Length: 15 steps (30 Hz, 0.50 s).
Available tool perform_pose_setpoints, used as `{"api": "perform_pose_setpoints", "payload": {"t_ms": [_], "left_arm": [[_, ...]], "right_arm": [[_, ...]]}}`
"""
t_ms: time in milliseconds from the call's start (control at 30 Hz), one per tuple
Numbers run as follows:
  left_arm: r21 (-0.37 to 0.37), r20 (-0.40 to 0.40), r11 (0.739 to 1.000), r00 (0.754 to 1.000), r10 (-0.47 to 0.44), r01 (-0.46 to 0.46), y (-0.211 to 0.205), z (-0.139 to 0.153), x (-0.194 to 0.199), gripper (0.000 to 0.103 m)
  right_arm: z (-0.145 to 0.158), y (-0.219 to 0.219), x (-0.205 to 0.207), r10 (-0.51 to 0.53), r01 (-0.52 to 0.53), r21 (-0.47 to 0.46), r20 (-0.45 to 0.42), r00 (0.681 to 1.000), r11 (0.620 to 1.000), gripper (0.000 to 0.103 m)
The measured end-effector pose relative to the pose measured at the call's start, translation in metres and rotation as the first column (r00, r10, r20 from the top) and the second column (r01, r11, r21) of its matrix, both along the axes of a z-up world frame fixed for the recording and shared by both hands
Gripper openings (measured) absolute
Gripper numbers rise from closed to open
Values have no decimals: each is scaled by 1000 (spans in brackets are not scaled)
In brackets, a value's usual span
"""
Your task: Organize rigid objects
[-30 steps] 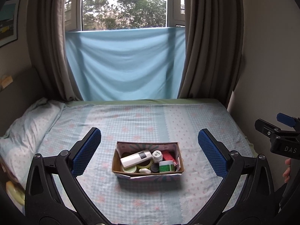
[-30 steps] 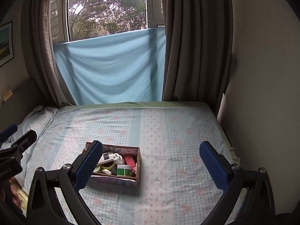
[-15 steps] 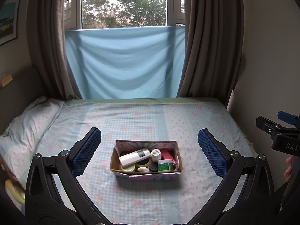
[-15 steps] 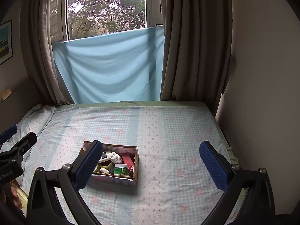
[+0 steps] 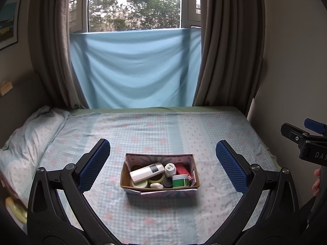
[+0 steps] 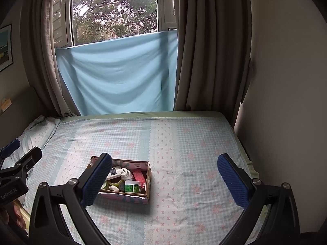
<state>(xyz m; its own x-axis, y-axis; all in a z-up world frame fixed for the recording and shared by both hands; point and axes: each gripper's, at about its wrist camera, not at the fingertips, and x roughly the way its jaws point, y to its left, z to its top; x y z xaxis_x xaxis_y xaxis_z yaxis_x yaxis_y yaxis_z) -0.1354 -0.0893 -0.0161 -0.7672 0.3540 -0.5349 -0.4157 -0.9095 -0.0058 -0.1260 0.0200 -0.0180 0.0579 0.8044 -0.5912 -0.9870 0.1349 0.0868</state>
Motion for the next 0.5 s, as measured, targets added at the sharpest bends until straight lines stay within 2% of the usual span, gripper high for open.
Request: {"api": "perform_pose_setpoints", "payload": {"t_ms": [267,367,500], "left_arm": [[11,-11,1000,1000,-2,2,1,2,1,103],[31,-29,999,1000,-8,9,0,5,4,103],[19,-58,1000,998,-7,8,2,8,6,103]], "right_arm": [[7,0,1,-6,6,10,6,1000,1000,103],[7,-1,0,-8,8,16,12,1000,1000,103],[7,0,-2,-10,10,14,19,1000,1000,103]]}}
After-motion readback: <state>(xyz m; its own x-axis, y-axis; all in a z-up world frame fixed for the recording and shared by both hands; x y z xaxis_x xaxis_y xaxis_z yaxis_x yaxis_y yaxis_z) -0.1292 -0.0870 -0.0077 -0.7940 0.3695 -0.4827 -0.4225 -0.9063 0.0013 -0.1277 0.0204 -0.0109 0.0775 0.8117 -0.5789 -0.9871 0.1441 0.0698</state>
